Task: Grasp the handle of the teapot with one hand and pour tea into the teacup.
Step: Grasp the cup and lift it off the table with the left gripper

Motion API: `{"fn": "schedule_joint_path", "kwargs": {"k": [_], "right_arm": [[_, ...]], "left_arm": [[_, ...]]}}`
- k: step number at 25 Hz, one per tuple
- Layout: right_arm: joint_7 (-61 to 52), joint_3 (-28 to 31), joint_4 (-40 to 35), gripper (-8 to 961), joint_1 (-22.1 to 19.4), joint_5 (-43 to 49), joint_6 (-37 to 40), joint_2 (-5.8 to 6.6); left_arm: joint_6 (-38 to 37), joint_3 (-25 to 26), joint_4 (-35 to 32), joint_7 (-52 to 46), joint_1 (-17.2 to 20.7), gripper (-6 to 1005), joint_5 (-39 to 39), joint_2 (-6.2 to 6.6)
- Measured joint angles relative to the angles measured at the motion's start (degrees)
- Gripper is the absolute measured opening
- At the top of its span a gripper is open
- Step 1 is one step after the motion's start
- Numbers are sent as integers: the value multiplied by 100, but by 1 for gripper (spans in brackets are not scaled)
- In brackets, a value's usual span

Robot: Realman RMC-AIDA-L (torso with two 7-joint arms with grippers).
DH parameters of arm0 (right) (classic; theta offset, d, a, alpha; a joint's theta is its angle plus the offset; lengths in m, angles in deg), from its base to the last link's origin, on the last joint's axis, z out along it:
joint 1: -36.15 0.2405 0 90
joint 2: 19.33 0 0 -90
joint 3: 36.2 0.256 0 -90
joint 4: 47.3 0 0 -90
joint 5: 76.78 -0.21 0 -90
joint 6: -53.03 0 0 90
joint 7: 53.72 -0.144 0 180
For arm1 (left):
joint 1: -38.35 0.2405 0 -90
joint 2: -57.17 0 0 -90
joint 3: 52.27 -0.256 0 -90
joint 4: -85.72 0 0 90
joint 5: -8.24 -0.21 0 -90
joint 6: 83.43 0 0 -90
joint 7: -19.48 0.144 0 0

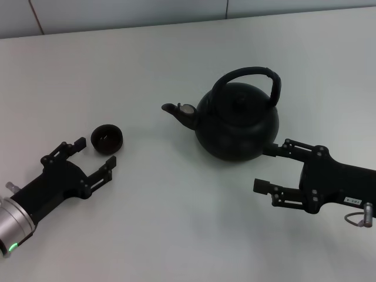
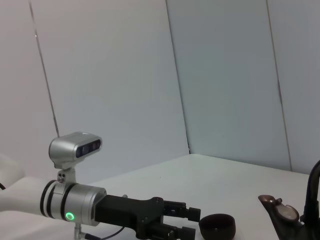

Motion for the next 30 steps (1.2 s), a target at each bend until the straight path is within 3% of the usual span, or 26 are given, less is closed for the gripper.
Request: {"fn": "schedule_joint_path", "kwargs": {"k": [9, 30], "right_arm": [[3, -1, 29, 772, -1, -36, 6, 0], [-31, 9, 29, 771, 45, -146, 4, 0]], "left_arm": [[242, 236, 3, 85, -67, 797, 8, 0], [386, 200, 30, 92, -336, 798, -41, 1]]}}
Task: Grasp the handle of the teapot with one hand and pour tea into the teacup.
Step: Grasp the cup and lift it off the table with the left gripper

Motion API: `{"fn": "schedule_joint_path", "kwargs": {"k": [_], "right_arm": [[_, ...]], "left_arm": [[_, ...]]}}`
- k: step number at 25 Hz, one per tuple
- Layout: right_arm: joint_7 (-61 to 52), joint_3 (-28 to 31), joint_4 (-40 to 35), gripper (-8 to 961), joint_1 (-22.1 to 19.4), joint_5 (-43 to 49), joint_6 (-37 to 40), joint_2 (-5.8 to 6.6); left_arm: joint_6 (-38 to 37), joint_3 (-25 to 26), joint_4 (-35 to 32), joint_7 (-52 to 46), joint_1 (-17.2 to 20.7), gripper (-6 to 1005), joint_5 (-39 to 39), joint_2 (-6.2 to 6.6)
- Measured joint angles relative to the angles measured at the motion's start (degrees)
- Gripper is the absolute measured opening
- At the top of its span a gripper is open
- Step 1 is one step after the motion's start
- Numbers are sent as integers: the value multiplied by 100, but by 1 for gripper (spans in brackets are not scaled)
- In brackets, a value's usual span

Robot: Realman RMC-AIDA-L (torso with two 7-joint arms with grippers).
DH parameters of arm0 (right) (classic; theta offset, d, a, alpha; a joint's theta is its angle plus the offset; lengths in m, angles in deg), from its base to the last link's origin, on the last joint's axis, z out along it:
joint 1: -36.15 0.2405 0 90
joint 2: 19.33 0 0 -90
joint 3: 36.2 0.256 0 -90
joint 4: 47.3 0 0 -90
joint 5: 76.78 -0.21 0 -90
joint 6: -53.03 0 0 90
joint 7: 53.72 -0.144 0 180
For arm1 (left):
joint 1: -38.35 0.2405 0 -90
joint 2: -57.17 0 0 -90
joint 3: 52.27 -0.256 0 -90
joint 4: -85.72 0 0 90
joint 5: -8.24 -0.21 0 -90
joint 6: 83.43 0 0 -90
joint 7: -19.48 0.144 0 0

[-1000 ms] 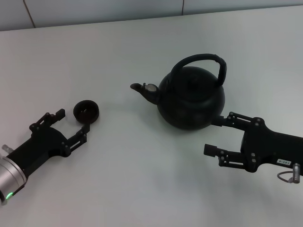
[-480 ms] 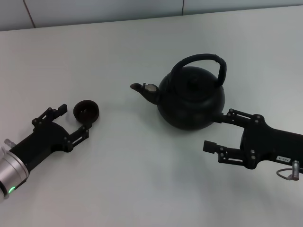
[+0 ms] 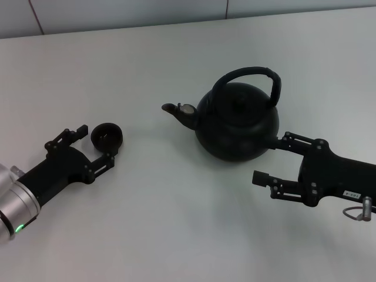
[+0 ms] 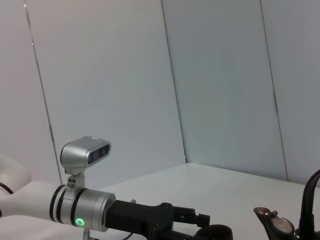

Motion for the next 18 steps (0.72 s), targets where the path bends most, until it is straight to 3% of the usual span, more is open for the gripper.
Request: {"fn": "schedule_joint_path", "kwargs": {"k": [18], "right_arm": [[-7, 0, 0, 770, 33, -80, -43, 9]], "left_arm": [[70, -11, 49, -19, -100, 798, -25, 0]]}}
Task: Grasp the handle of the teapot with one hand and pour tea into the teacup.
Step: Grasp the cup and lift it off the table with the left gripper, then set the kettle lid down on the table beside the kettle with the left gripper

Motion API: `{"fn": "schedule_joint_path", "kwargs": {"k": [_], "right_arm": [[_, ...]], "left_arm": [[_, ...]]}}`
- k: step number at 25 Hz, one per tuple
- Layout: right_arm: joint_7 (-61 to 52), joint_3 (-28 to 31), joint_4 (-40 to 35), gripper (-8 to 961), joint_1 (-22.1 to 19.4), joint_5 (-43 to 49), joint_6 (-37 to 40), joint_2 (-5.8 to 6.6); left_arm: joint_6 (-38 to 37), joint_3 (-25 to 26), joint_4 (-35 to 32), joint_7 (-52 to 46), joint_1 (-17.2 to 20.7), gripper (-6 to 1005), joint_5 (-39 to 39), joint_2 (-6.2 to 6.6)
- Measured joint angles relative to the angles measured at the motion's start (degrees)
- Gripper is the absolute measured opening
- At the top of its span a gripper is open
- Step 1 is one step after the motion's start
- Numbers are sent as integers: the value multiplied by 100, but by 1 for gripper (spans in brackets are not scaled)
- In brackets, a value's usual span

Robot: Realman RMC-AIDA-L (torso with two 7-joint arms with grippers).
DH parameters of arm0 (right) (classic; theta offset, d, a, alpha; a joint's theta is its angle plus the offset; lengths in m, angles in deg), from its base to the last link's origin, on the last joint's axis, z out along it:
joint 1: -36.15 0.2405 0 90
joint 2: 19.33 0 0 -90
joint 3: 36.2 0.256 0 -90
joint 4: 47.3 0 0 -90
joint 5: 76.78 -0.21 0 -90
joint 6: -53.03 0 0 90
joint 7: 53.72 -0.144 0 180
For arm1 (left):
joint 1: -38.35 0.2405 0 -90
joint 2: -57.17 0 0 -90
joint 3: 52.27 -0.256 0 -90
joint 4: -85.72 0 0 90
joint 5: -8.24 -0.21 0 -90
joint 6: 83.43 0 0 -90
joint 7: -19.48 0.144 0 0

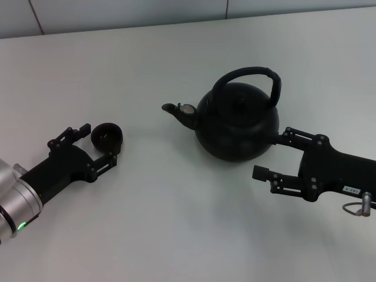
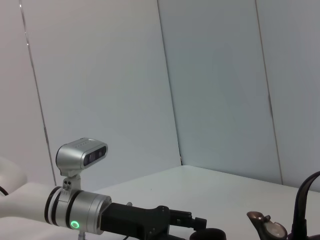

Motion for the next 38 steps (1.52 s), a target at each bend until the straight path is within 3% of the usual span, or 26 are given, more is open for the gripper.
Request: {"fn": "schedule_joint_path", "kwargs": {"k": [7, 15, 21, 26, 38], "right_arm": [[-1, 0, 0, 769, 1, -2, 0, 0], [16, 0, 0, 769, -29, -3, 1, 0], [31, 0, 0, 768, -35, -3, 6, 0], [34, -32, 30, 768, -18, -3, 25, 0], [38, -62, 44, 767, -35, 19, 54, -4]], "left_arm": [[-19, 7, 0, 14, 1, 798, -6, 0], [-48, 7, 0, 17, 16, 665, -5, 0], [-88, 0, 0, -13, 22, 665, -4, -1], [-553, -1, 49, -55, 21, 666, -3, 0], [-739, 23, 543, -6, -356, 664, -594, -8]]}}
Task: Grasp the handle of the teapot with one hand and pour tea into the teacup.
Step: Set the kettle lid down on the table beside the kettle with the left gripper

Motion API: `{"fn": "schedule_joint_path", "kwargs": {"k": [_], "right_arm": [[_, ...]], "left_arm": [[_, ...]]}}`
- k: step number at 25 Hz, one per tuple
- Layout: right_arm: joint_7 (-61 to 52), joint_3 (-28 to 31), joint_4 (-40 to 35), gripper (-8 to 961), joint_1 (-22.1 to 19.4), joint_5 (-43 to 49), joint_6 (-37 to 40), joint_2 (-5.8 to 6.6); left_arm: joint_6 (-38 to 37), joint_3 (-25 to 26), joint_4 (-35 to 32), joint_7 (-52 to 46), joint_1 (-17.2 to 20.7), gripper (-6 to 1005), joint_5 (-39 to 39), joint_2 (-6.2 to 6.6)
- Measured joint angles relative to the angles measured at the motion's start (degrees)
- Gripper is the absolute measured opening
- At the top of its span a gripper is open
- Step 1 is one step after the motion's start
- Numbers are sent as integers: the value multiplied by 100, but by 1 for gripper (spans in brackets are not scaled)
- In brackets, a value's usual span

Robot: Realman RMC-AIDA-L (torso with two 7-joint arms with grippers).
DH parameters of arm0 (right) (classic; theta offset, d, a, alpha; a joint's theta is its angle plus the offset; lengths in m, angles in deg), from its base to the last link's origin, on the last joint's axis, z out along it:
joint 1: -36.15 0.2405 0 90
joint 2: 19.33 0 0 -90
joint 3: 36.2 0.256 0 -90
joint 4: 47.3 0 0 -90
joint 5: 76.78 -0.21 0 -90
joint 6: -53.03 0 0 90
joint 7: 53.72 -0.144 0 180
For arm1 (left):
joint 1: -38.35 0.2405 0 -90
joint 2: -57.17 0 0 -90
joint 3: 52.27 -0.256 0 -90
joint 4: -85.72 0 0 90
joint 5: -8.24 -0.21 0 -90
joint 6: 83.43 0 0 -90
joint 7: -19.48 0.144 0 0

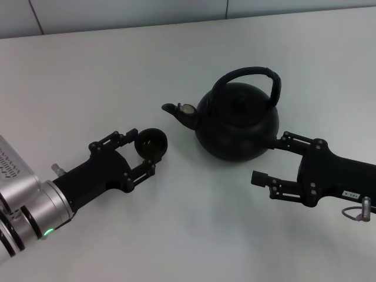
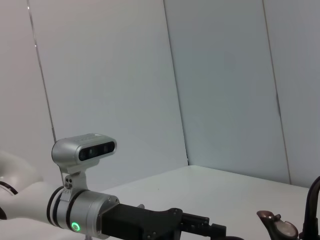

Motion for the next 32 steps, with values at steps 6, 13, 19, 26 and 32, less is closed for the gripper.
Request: {"fn": "schedule_joint_path", "kwargs": {"k": [6, 13, 19, 26, 32], "right_arm": [[2, -22, 9, 767, -6, 21, 1, -3], [4, -91, 8, 767, -21, 5, -5, -2], [5, -89, 8, 766, -19, 5, -30, 3], [10, -88, 8, 766, -20, -8, -50, 5], [13, -87, 8, 766, -23, -13, -56, 5]], "left_arm": [[104, 22, 103, 10, -90, 680, -64, -1], [571, 4, 295, 24, -248, 699, -68, -2], [502, 43, 295, 25, -225, 715, -70, -1], [500, 32, 291, -21, -254, 734, -70, -1], [470, 46, 285, -42, -255, 750, -70, -1]]}}
